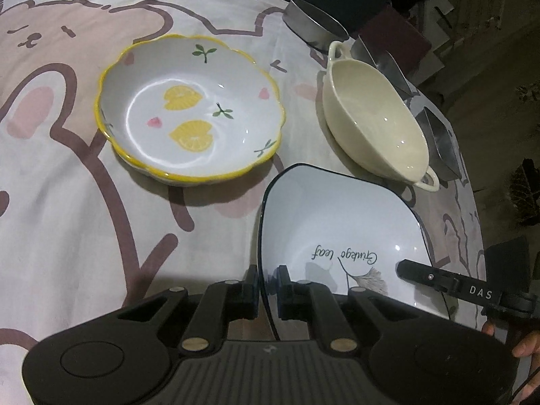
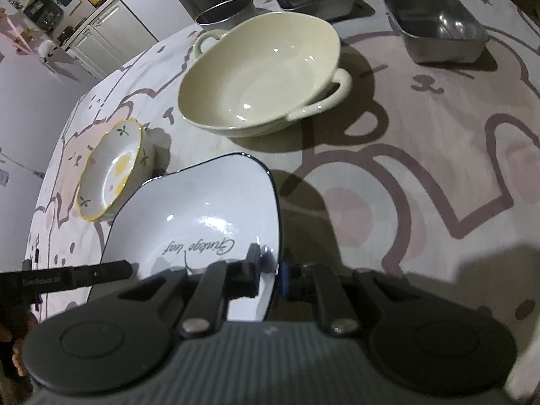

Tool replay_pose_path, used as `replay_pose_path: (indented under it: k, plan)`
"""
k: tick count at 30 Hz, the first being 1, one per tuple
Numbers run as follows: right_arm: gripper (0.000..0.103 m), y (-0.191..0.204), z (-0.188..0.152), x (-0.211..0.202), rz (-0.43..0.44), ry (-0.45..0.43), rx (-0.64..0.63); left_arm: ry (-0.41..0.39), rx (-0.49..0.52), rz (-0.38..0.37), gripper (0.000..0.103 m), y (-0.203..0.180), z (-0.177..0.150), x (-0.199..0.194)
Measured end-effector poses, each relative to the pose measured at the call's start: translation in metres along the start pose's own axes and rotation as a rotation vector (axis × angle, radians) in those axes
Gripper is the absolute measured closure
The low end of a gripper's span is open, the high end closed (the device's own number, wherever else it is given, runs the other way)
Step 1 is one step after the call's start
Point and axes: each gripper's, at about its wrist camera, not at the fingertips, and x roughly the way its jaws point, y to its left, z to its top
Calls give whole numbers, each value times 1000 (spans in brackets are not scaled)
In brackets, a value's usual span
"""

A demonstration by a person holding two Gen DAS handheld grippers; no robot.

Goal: Organize plates and bowls

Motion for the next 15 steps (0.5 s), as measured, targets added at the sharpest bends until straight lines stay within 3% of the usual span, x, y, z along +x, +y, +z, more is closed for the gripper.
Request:
replay_pose_path:
  k: [15]
  plan:
    - [85, 4, -9, -2, -18, 48, 26, 20, 3, 35, 93, 0, 2, 5]
